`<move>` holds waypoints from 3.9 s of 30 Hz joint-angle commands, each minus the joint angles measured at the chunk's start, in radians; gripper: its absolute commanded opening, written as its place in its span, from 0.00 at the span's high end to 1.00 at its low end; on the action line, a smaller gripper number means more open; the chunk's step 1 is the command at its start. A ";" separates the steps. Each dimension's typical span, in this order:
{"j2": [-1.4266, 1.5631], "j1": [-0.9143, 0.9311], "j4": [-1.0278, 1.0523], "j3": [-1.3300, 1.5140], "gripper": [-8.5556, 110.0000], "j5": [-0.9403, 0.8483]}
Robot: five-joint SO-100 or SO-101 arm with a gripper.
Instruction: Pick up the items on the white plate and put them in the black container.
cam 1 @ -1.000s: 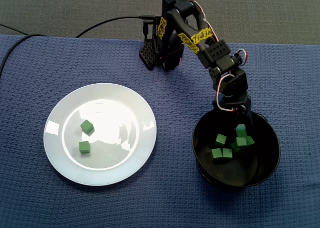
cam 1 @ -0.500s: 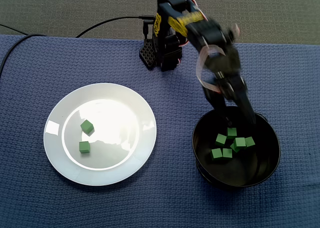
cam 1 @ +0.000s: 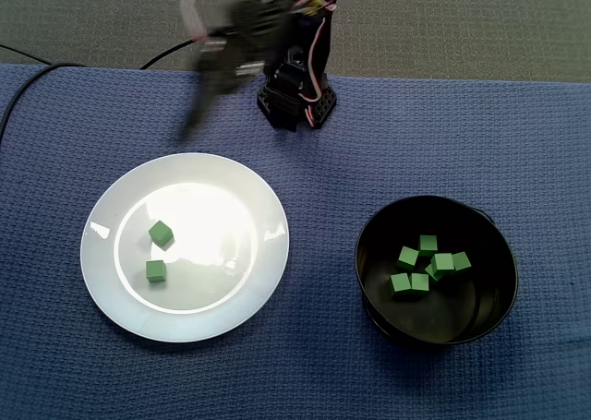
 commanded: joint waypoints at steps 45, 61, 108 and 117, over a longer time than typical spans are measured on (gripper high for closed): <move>-0.874 0.163 0.288 0.046 0.60 0.325; -0.917 0.110 0.298 0.040 0.69 0.390; -0.190 -1.157 -0.057 0.192 0.93 0.146; -0.341 -1.229 -0.353 0.617 0.80 0.143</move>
